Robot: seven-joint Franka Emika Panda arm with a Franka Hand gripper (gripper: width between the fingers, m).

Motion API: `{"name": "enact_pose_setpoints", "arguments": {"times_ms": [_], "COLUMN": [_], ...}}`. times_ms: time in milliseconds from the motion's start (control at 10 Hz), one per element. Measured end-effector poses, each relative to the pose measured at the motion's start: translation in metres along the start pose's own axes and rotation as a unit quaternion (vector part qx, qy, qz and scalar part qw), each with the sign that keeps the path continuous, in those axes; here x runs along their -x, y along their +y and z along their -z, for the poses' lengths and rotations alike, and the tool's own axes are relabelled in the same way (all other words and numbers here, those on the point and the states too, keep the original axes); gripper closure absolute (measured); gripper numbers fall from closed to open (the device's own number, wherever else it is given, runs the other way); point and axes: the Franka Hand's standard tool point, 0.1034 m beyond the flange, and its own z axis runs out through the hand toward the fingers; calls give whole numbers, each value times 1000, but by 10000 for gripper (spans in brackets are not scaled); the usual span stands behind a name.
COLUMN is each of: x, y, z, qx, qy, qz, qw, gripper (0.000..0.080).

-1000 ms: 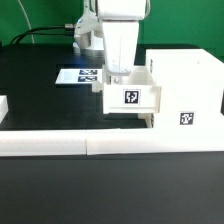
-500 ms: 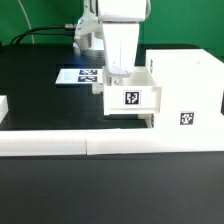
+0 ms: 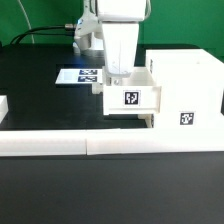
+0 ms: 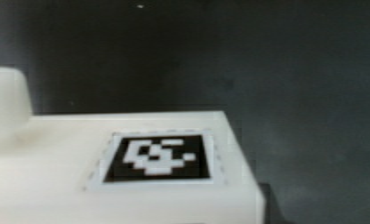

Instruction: Assemble drawer

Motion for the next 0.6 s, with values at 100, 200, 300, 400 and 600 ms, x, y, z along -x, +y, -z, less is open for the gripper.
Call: {"name": "enact_pose_setpoints", "arguments": {"times_ms": [100,200,300,400,600], "x": [0,-2,-6,-8,-6], "y": [1,1,1,1,1], "z": [1,1,1,1,1], "qx": [2,2,2,3,6], "qy": [-4,-6,-6,-5,-5], "qz": [4,2,5,6,4], "qw": [1000,1000,1000,1000,1000], "gripper": [755,755,755,755,755]}}
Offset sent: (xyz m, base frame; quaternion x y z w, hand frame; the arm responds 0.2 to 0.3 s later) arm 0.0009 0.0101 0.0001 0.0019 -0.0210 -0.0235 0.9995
